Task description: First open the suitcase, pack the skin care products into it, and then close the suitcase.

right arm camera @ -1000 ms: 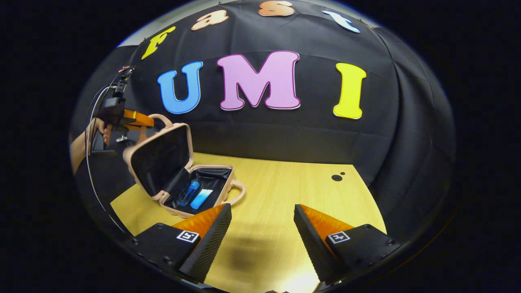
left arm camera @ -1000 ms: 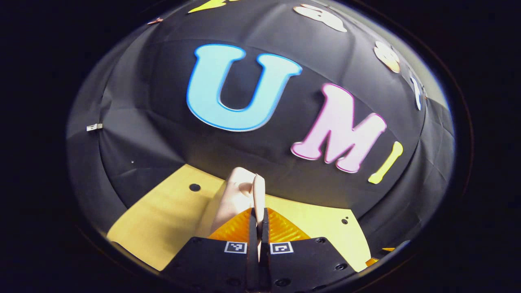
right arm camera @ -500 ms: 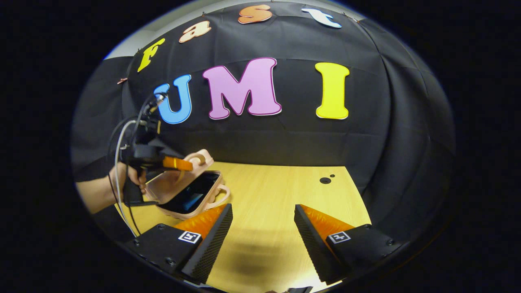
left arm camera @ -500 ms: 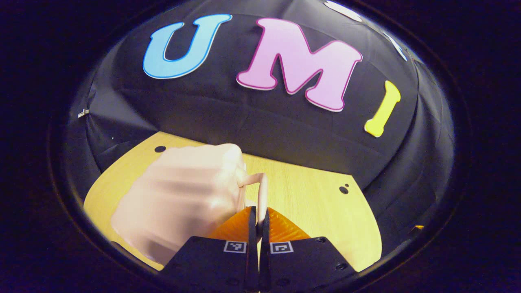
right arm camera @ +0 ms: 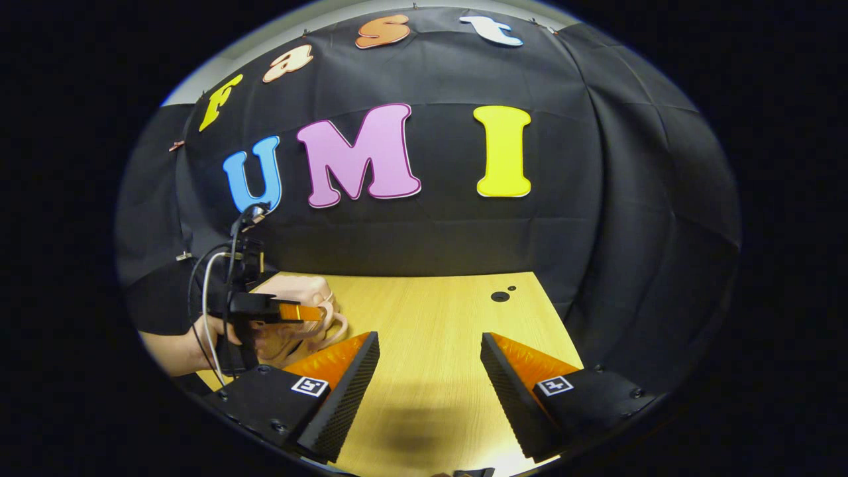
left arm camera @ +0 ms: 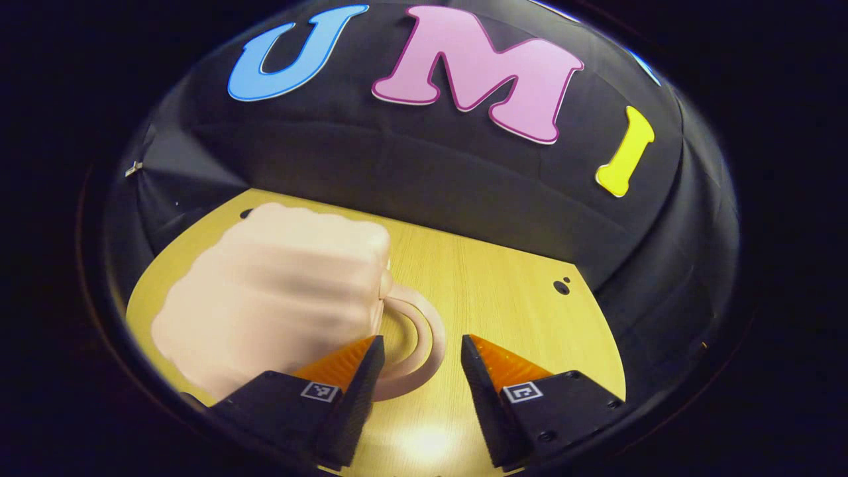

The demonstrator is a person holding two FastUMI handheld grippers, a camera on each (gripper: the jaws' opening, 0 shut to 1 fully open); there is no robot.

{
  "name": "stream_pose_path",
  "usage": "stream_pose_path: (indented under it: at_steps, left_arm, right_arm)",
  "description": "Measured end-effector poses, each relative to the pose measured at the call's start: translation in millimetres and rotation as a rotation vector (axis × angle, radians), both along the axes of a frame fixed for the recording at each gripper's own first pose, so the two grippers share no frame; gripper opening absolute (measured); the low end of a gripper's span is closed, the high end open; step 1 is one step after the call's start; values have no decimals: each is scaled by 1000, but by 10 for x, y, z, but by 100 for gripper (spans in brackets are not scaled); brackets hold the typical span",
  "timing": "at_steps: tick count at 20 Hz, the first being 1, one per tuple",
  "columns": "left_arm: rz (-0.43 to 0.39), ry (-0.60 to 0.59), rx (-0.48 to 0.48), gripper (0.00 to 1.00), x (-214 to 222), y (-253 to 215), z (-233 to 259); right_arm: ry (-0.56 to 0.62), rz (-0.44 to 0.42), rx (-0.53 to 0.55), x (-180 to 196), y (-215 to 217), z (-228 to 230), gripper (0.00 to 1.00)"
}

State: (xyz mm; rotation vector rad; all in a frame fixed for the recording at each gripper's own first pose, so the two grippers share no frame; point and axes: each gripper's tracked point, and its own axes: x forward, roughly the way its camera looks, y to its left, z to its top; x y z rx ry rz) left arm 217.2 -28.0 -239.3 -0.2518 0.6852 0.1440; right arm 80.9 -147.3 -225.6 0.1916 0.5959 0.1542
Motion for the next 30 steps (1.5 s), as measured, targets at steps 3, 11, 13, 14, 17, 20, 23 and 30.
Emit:
stream_pose_path:
  at_steps: [3, 11, 13, 14, 17, 20, 23, 30]
  left_arm:
    - [-54, -121, 127, 92, -171, 191, 679]
    - [-86, -525, 316, 95, -965, 660, 2606]
    - [-76, -570, 285, 95, -1250, 719, 2792]
    - [-74, -587, 279, 95, -1361, 770, 2862]
    - [-36, -610, 300, 95, -1661, 936, 2901]
    - [-61, -599, 296, 95, -1950, 889, 2770]
    - [-88, -578, 258, 96, -2102, 828, 2640]
    - [-78, -599, 268, 96, -2088, 1011, 2700]
  right_arm:
    - [-18, -25, -6, 20, 159, 134, 98]
    - [-231, -60, -73, 85, 819, 1087, 97]
    - [-305, -47, -100, 57, 1043, 1360, 98]
    - [-343, -38, -107, 29, 1153, 1490, 97]
    - [-421, -43, -107, -127, 1387, 1741, 97]
    - [-425, -61, -91, -285, 1569, 1760, 97]
    - [-399, -66, -75, -375, 1701, 1687, 97]
    - [-406, -120, -92, -380, 1641, 1706, 97]
